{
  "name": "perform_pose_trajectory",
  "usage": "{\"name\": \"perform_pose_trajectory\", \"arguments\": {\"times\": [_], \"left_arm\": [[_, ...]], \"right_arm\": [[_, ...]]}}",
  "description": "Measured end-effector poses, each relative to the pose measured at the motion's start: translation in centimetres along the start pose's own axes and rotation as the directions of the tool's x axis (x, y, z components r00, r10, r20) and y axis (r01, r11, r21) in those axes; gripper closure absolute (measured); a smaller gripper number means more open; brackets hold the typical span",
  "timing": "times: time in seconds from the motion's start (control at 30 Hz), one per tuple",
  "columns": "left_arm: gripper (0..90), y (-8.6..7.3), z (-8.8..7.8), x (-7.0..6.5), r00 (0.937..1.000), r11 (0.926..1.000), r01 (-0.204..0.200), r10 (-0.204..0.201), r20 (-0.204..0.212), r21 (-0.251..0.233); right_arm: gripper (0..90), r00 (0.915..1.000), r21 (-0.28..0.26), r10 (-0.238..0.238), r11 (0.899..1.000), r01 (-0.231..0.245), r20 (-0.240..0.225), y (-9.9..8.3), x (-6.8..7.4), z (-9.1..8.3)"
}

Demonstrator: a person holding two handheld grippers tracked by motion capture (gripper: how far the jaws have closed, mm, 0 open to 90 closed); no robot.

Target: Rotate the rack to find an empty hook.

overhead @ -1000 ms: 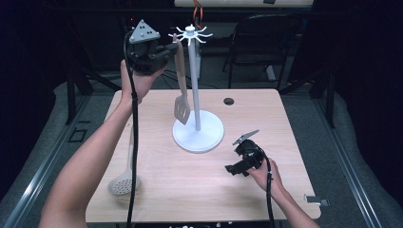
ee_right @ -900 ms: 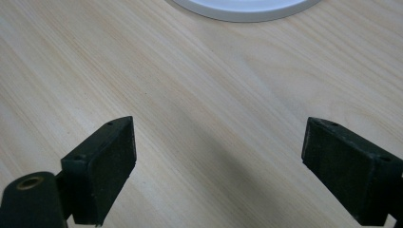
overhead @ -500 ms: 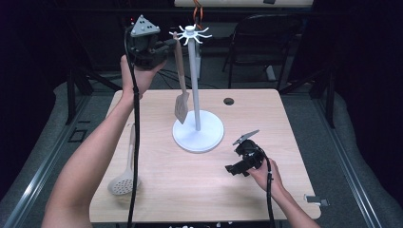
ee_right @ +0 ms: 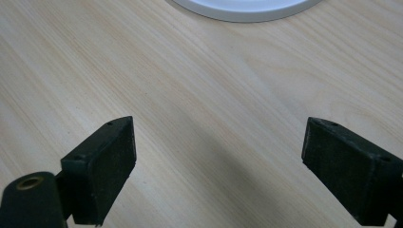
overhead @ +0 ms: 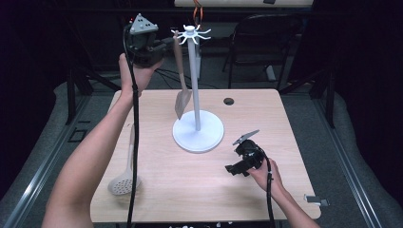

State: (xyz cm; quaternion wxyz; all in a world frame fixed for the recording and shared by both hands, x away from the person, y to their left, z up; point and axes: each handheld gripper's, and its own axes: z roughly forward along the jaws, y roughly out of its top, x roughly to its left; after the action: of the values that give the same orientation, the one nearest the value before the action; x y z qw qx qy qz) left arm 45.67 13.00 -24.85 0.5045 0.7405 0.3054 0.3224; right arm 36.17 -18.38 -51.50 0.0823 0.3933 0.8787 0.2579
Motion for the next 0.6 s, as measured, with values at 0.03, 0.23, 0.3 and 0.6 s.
{"name": "perform_pose_trajectory", "arguments": {"times": [0.03,0.23,0.3,0.6], "left_arm": [[89.8,0.0,0.0,0.0,1.0000,1.0000,-0.001,0.001,-0.001,0.003],[89.8,0.0,0.0,0.1,1.0000,1.0000,-0.003,0.003,-0.001,0.002],[89.7,-0.1,-0.1,0.1,1.0000,1.0000,0.000,0.000,0.005,-0.002],[70.7,-1.0,-1.1,0.0,0.9996,1.0000,0.000,0.000,0.027,-0.002]], "right_arm": [[10.7,1.0000,0.000,0.000,1.000,0.000,-0.001,0.0,0.0,0.0],[10.6,1.0000,-0.001,-0.004,1.000,0.004,0.006,0.0,0.0,0.0],[10.7,0.9999,-0.001,-0.006,1.000,0.006,0.008,0.0,0.0,-0.1],[10.6,0.9999,0.006,-0.008,1.000,0.008,0.014,0.1,0.1,-0.2]]}}
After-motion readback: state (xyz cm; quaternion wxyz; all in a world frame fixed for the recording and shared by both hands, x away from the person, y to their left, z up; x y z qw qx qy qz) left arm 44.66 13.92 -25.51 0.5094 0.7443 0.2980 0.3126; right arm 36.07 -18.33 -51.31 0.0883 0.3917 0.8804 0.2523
